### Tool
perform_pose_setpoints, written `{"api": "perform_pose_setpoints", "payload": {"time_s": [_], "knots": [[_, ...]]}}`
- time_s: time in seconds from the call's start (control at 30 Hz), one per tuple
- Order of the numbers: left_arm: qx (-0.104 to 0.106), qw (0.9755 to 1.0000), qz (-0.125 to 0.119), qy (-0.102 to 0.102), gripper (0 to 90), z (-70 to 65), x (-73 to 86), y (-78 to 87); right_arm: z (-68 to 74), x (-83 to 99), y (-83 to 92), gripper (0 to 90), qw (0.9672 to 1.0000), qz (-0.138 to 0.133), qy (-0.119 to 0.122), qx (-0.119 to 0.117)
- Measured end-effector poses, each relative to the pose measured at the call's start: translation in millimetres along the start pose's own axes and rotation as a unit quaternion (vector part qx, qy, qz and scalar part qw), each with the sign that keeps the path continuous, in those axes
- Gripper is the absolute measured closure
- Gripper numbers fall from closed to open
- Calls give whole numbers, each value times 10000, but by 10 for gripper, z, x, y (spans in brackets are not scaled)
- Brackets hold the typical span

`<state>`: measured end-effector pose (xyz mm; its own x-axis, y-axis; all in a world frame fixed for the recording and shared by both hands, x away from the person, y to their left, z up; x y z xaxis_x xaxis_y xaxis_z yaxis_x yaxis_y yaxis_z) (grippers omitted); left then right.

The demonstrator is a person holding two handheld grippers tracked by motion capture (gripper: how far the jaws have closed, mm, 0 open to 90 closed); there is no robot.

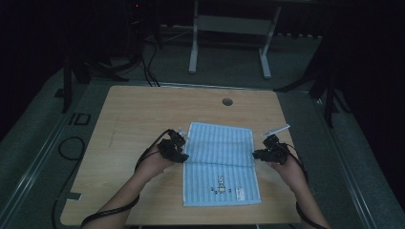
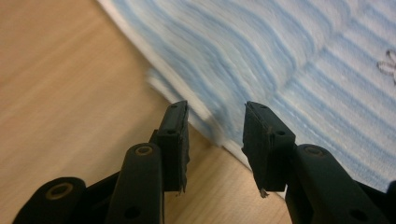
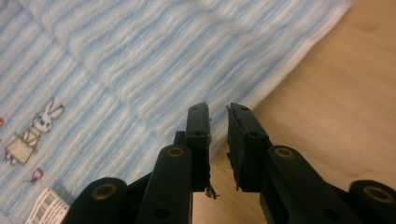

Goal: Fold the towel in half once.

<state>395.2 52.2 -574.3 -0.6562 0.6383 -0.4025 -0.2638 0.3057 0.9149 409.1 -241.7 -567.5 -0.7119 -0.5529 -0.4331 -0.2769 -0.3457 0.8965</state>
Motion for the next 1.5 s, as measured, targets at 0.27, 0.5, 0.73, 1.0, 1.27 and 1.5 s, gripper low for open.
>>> {"api": "perform_pose_setpoints", "payload": {"time_s": [0.27, 0.5, 0.73, 1.0, 1.27, 1.5], "knots": [[27, 9995, -174, 243, 573, 174, -252, 52, -206, -258, 122, 688, 9996, -140, -206, 160], [9, 9989, -200, 431, 574, 381, -520, -56, -406, -495, 47, 673, 9991, -38, -347, 230], [-164, 9965, -185, 793, 573, 594, -817, -304, -547, -670, -124, 656, 9983, 210, -478, 262], [-226, 9932, -192, 1121, 524, 820, -982, -502, -743, -805, -379, 588, 9953, 377, -800, 393], [-287, 9907, -111, 1328, 472, 911, -959, -691, -835, -800, -608, 568, 9921, 602, -1019, 421], [-442, 9920, -117, 1179, 447, 869, -972, -806, -823, -765, -691, 569, 9901, 874, -841, 701]]}}
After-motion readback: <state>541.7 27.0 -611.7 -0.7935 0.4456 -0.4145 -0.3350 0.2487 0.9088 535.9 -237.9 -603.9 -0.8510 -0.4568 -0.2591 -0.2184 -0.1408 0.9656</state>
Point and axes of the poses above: each handheld gripper's, and its own axes: y roughly backward along the jaws, x roughly out of its underside, z roughly to its left, the point moved 9 cm from there along -y, roughly forward along the jaws, and after that the axes turned 5 degrees about z, right-handed, at the moved point
